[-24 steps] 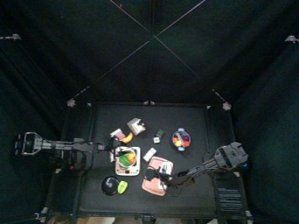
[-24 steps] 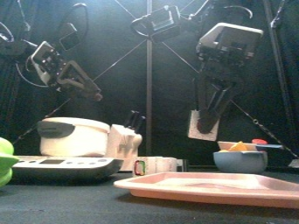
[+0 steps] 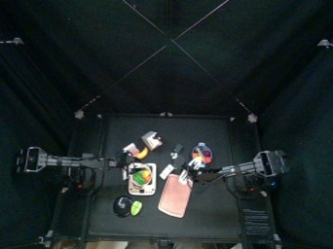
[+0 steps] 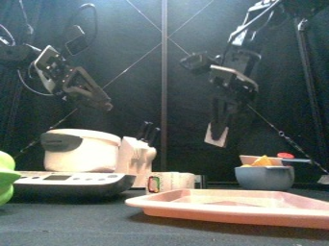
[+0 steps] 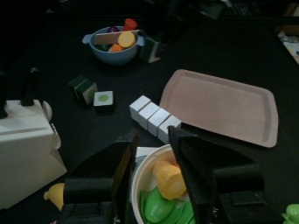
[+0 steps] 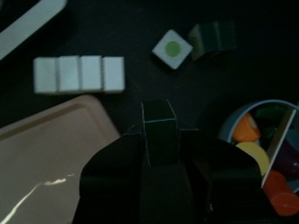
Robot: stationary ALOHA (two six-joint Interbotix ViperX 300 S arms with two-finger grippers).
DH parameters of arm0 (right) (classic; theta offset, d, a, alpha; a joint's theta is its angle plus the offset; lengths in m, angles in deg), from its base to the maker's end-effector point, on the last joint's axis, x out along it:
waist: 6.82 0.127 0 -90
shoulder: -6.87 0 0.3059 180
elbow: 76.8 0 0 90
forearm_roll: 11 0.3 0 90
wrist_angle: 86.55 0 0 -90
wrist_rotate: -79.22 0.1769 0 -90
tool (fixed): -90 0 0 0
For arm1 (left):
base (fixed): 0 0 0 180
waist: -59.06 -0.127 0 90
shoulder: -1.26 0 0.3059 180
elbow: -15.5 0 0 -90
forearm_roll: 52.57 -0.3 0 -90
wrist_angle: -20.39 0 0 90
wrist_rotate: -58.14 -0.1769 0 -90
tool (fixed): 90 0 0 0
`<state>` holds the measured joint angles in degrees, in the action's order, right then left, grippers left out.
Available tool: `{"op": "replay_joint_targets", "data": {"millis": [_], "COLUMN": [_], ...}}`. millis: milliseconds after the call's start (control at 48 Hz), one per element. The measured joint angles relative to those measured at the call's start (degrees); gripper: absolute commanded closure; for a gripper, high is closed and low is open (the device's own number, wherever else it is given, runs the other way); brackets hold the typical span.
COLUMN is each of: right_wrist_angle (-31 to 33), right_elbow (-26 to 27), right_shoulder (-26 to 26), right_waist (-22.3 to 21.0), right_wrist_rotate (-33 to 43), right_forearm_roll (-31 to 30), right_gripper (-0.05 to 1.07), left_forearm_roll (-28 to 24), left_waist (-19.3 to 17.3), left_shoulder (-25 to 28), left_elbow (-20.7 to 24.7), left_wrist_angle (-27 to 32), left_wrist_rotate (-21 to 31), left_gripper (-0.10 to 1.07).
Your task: Place sushi above plate
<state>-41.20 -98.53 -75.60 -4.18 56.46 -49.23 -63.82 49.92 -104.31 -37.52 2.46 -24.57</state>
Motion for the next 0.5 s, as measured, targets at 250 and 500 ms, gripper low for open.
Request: {"op": "replay_joint_targets", "data": {"millis": [250,500], "right_wrist_angle": [-8.35,-10.2], "right_elbow": [-0.79,-0.88], "right_shoulder": [1.49,6.42], "right_waist": [-11.07,-14.68], "right_wrist_rotate": [0.62,0.35], "right_forearm_roll": [1.58,4.13], "right_gripper": [0.38,0.36], "left_forearm_roll": [0.0,0.0], "left_waist": [0.0,0.0], "left_shoulder": [0.0,0.0], "left_elbow": [0.0,0.0], "left_wrist_angle": [0.0,0.0], "left_wrist_rotate": [0.09,0.09], "left_gripper": [0.22,0.22]}}
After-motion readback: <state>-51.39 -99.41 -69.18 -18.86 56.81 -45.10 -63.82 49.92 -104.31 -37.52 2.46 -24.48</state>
